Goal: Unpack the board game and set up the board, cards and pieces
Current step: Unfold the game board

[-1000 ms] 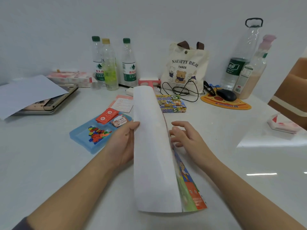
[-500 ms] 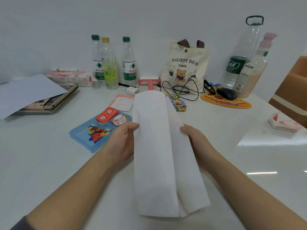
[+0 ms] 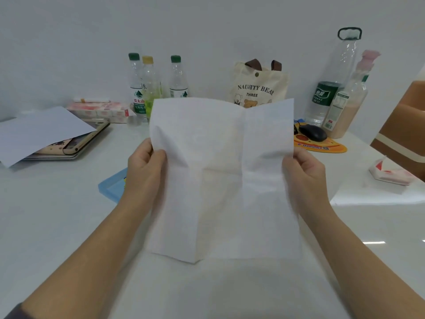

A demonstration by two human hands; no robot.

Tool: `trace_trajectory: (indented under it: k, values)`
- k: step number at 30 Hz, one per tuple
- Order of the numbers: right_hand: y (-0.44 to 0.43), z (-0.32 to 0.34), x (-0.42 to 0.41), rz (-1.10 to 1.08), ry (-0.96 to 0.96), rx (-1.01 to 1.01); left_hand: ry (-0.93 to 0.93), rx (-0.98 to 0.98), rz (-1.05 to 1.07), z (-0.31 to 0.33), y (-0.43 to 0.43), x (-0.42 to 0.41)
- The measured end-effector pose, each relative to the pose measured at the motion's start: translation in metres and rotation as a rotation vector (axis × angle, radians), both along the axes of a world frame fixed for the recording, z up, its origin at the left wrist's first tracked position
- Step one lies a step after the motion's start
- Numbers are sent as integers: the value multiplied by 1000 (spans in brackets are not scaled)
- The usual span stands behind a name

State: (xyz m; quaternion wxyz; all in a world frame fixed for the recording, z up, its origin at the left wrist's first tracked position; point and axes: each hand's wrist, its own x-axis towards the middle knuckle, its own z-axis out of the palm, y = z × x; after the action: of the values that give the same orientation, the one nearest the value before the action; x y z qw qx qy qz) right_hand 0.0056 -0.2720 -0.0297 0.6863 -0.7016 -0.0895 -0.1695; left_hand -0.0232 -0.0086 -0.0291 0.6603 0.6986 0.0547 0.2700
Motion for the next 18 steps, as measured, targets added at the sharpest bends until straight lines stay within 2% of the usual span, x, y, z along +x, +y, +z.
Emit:
trace_trajectory:
  k: [3,10,14,16,18]
  values:
    - [-3,7,-1,-54,-135,8,-99,54,79,9,4,-1]
    - [-9,15,-2,-74,-365,64,-352,134,100,24,1,-15]
    - [-16,14,8,-53,-483,135,-412,146,131,26,1,-15]
    - [-25,10,13,37,-567,-20,-420,130,84,27,4,-11]
    - [-29,1,16,67,-538,-116,-376,119,-18,25,10,-6]
